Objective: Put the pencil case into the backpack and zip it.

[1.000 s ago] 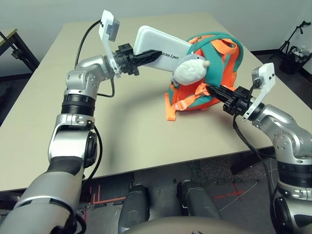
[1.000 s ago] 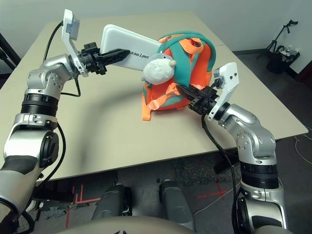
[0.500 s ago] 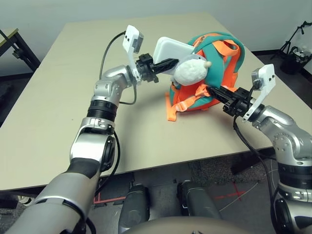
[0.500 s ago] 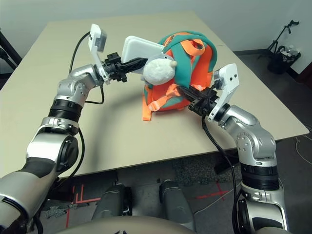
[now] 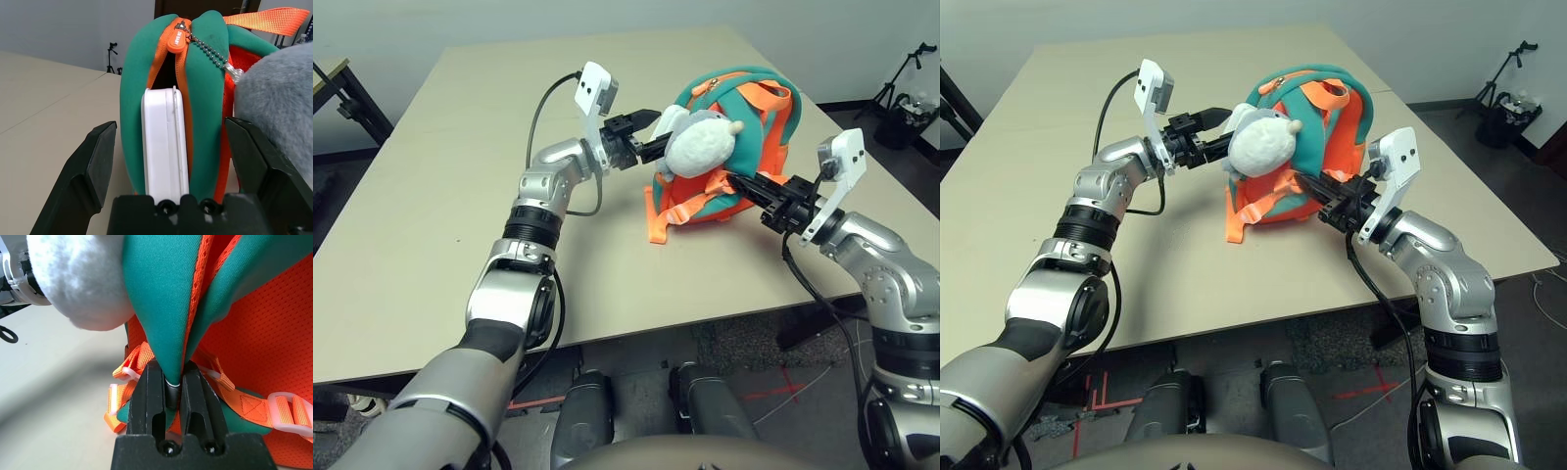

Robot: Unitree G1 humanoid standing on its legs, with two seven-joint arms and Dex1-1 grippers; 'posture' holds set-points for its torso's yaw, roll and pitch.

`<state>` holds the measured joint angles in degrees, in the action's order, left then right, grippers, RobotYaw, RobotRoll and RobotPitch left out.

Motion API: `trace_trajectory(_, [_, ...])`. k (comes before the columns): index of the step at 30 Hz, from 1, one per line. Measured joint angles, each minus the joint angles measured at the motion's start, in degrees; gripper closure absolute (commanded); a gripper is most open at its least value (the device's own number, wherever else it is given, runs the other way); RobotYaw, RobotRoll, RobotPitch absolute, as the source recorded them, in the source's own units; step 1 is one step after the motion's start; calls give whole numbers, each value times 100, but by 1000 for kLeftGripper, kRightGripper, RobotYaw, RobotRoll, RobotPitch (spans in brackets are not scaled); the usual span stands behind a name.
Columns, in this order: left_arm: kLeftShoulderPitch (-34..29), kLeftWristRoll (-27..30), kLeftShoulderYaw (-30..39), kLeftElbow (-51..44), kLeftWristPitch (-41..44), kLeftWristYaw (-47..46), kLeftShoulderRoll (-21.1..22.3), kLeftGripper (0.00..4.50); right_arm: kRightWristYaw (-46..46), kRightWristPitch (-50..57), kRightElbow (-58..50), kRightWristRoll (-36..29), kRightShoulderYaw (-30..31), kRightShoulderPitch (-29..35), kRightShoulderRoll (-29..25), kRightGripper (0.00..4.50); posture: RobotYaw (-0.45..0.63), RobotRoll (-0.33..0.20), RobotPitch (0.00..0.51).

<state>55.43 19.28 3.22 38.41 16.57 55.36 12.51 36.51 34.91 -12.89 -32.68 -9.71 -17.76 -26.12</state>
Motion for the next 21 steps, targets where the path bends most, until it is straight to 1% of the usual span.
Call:
trace_trajectory(6, [-122, 207, 196, -746, 395, -50, 388, 0, -4, 2, -1, -1, 7, 2, 1, 4400, -151, 0, 56])
trace_trajectory(8, [-250, 311, 295, -1042, 569, -95, 527, 0, -6, 2, -2, -1, 8, 4, 3, 4400, -148, 0, 57])
trace_trajectory(16, [-530, 444, 524, -1597, 948, -313, 922, 0, -10, 3, -2, 0, 16, 6, 3, 4400, -138, 0, 61])
trace_trajectory(21, [-884, 579, 580, -2007, 1205, -399, 1097, 0, -9, 2, -2, 0, 28, 6, 5, 4400, -137, 0, 61])
